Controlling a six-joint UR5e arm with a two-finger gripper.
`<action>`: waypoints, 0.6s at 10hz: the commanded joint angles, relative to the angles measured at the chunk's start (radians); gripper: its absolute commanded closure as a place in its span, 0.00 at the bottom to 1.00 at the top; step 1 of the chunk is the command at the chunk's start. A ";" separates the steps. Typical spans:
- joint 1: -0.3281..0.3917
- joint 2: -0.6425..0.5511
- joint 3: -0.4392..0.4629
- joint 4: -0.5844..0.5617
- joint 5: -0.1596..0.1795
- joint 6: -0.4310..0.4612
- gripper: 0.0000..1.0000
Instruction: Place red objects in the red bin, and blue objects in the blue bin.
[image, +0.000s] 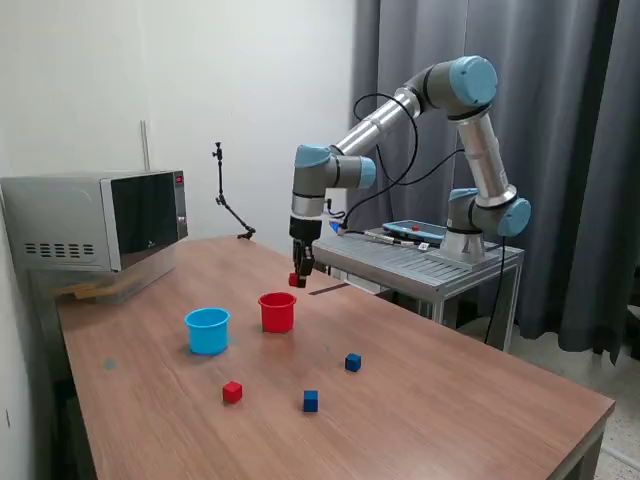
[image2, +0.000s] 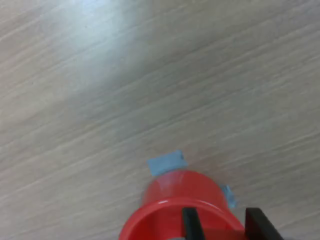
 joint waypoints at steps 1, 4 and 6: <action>-0.007 -0.004 0.005 0.002 0.002 0.000 1.00; -0.009 -0.004 0.001 0.002 0.001 -0.001 1.00; -0.010 -0.005 -0.005 0.002 0.001 -0.002 1.00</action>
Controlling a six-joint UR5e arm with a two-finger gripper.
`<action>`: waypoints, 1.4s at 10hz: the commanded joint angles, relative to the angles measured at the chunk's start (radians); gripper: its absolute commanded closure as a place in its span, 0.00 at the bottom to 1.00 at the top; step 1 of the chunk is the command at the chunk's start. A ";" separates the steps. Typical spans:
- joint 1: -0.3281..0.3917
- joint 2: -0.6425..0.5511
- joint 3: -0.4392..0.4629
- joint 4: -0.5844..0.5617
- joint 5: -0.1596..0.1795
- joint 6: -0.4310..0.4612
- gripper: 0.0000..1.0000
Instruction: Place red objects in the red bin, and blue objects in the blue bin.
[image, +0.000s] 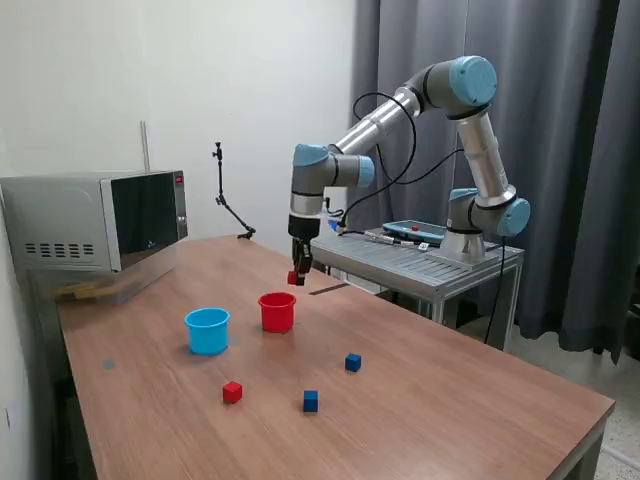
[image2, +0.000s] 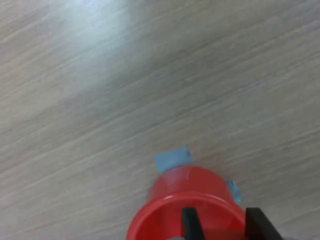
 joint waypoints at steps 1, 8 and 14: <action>-0.003 -0.001 -0.004 0.000 0.000 0.000 1.00; -0.010 -0.001 -0.010 -0.002 0.001 0.000 1.00; -0.019 0.008 -0.022 0.000 0.003 0.000 1.00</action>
